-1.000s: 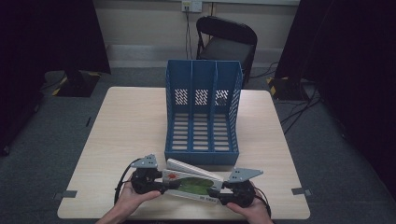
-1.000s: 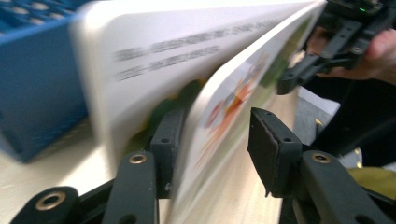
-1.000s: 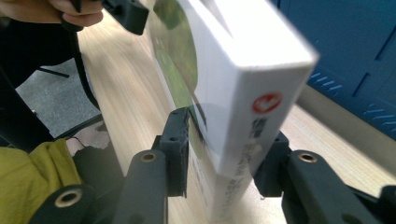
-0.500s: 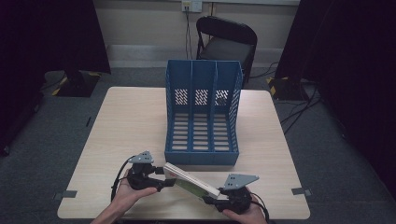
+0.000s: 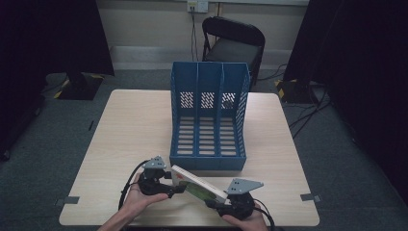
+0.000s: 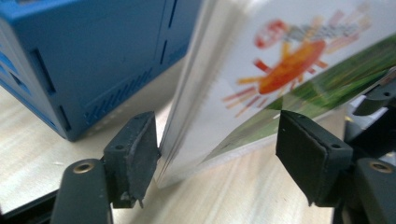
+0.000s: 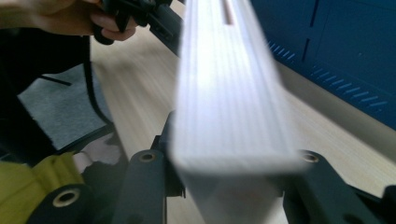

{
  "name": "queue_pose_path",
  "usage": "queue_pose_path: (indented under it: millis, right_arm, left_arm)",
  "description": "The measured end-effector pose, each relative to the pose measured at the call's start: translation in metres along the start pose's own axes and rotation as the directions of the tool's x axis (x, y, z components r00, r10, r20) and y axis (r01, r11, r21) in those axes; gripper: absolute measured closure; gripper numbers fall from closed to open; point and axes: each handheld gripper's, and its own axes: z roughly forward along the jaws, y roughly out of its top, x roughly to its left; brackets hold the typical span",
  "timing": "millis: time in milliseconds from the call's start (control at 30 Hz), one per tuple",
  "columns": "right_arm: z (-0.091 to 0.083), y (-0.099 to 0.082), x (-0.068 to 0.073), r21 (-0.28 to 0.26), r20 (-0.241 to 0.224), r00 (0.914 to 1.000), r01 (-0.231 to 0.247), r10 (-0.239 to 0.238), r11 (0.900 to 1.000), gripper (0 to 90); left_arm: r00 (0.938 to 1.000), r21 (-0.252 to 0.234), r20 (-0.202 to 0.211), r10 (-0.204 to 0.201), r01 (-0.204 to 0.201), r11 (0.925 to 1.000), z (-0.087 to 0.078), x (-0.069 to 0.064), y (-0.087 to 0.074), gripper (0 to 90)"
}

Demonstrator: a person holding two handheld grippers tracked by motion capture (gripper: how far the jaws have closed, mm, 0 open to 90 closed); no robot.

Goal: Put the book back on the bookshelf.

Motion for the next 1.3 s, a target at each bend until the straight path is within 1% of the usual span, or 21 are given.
queue_pose_path:
  millis: [67,100,167,200,300,367,400,467,500,600,733,800,900,933,1033,1100,1133,1200,1233,1267,1300]
  right_arm:
    - [0.005,0.0,0.002,0.004,0.012,0.9998,0.016,-0.016,0.9999,64.5]
    - [0.007,0.0,0.002,-0.003,0.02,0.9997,0.016,-0.016,0.9999,67.4]
    - [0.008,0.001,0.002,-0.007,0.016,0.9998,0.011,-0.011,0.9999,68.1]
    - [0.011,0.001,0.003,-0.014,0.026,0.9996,0.013,-0.013,0.9998,68.9]
    - [0.013,0.001,0.005,-0.021,0.026,0.9995,0.019,-0.018,0.9996,68.6]
    - [0.013,0.001,0.004,-0.023,0.023,0.9997,0.0,0.001,0.9997,67.4]
    - [0.013,0.001,0.004,-0.024,0.019,0.9998,0.003,-0.002,0.9997,67.0]
    - [0.013,0.0,0.005,-0.025,0.024,0.9996,0.013,-0.012,0.9996,67.9]
    - [0.014,0.0,0.006,-0.021,0.038,0.9989,0.026,-0.026,0.9994,72.4]
    - [0.014,0.001,0.006,-0.013,0.047,0.9981,0.04,-0.04,0.9991,74.2]
    - [0.013,0.002,0.008,0.01,0.069,0.9933,0.092,-0.093,0.9957,76.1]
    - [0.013,0.002,0.008,0.012,0.063,0.9943,0.085,-0.086,0.9963,76.3]
    - [0.013,0.003,0.006,0.015,0.056,0.9954,0.077,-0.077,0.9969,76.3]
    - [0.012,0.003,0.005,0.014,0.051,0.9962,0.069,-0.07,0.9975,76.3]
    - [0.01,0.003,0.001,0.015,0.039,0.9983,0.044,-0.044,0.9989,76.3]
    - [0.01,0.003,-0.001,0.018,0.034,0.9988,0.035,-0.036,0.9992,76.3]
    - [0.009,0.004,-0.001,0.022,0.033,0.9987,0.037,-0.038,0.9991,76.3]
    - [0.008,0.005,-0.002,0.027,0.03,0.9989,0.035,-0.036,0.999,76.4]
    - [0.007,0.005,-0.003,0.028,0.028,0.999,0.034,-0.035,0.999,76.4]
    - [0.006,0.005,-0.004,0.031,0.024,0.9994,0.023,-0.024,0.9993,76.4]
    - [0.006,0.005,-0.004,0.031,0.024,0.9994,0.023,-0.024,0.9993,76.4]
  left_arm:
    - [0.9999,0.008,0.001,0.01,-0.01,0.9999,0.0,-0.001,0.0,31.1]
    - [0.9999,0.01,0.001,0.011,-0.011,0.9999,-0.001,-0.002,0.0,31.0]
    - [0.9999,0.015,0.005,0.014,-0.014,0.9998,-0.001,-0.003,-0.001,31.1]
    - [0.9998,0.018,0.017,0.012,-0.013,0.9998,-0.001,-0.005,-0.001,32.6]
    - [0.9999,0.017,0.006,0.016,-0.016,0.9997,0.0,-0.006,-0.001,32.7]
    - [0.9999,0.019,0.002,0.015,-0.015,0.9997,0.0,-0.007,0.0,32.8]
    - [0.9999,0.019,0.002,0.015,-0.015,0.9997,0.0,-0.007,0.0,32.6]
    - [0.9998,0.026,0.002,0.02,-0.02,0.9995,0.0,-0.007,0.0,32.6]
    - [0.9998,0.029,0.002,0.021,-0.021,0.9994,0.0,-0.007,0.0,32.7]
    - [0.9997,0.028,-0.001,0.026,-0.026,0.9993,0.0,-0.007,0.0,33.7]
    - [0.9996,0.021,0.001,0.03,-0.03,0.9993,0.0,-0.005,-0.001,34.9]
    - [0.9989,0.016,-0.012,0.045,-0.045,0.9989,-0.002,-0.004,-0.002,35.8]
    - [0.9992,0.011,-0.024,0.032,-0.032,0.9994,-0.006,-0.001,-0.003,35.8]
    - [0.9991,0.008,-0.036,0.022,-0.022,0.9997,-0.008,0.002,-0.004,35.5]
    - [0.9989,0.01,-0.045,-0.012,0.012,0.9999,-0.014,0.009,-0.005,31.4]
    - [0.9993,0.018,-0.025,-0.029,0.03,0.9994,-0.016,0.015,-0.006,27.4]
    - [0.9989,0.026,-0.028,-0.036,0.037,0.999,-0.016,0.018,-0.007,27.4]
    - [0.9978,0.041,-0.05,-0.042,0.044,0.9982,-0.018,0.024,-0.008,24.9]
    - [0.9957,0.053,-0.081,-0.045,0.049,0.9974,-0.019,0.027,-0.009,24.4]
    - [0.9914,0.066,-0.12,-0.052,0.061,0.996,-0.021,0.032,-0.01,25.4]
    - [0.9914,0.066,-0.12,-0.052,0.061,0.996,-0.021,0.032,-0.01,25.4]
